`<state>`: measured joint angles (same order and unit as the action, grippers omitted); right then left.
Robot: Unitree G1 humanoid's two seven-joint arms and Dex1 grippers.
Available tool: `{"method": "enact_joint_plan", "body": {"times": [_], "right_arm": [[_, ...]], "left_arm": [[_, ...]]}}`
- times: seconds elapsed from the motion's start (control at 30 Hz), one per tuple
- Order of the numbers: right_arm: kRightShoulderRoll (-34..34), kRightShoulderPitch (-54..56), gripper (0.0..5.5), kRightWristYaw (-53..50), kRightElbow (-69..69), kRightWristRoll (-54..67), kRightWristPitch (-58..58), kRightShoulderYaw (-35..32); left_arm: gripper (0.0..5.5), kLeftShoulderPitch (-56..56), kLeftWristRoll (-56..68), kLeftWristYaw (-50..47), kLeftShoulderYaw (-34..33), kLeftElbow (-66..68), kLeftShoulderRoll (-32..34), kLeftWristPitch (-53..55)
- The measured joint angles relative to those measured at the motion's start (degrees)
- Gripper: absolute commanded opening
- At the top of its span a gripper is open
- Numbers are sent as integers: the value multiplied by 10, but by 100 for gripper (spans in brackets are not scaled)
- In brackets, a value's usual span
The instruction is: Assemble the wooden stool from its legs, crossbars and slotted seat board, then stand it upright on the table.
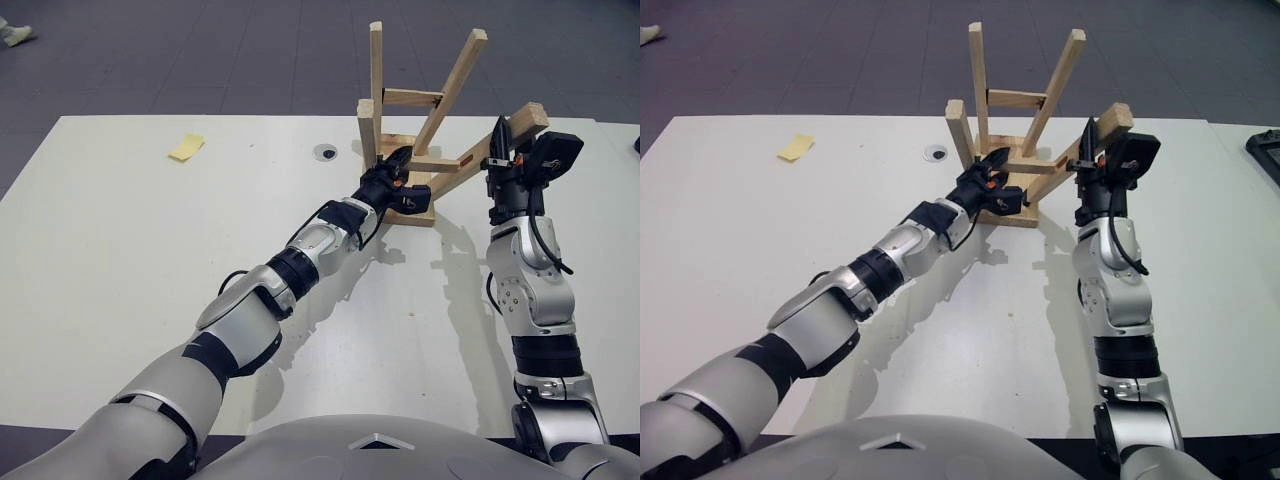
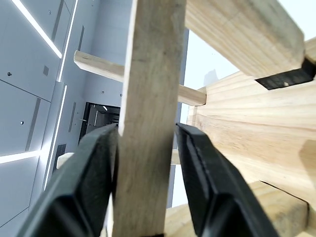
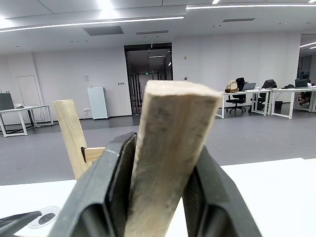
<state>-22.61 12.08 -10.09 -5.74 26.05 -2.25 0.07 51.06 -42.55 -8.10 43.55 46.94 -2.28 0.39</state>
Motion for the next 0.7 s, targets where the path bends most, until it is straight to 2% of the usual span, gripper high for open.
{"method": "enact_joint_plan", "body": {"times": [0.07,0.7], "right_arm": [[-6,1,121,10,1,-8,0,8],[-9,8,121,9,5,-10,-1,11]], "left_arm": [[134,6,0,-2,-6,1,-2,-2],[134,5,0,-1,-18,2,-2,-16]]}}
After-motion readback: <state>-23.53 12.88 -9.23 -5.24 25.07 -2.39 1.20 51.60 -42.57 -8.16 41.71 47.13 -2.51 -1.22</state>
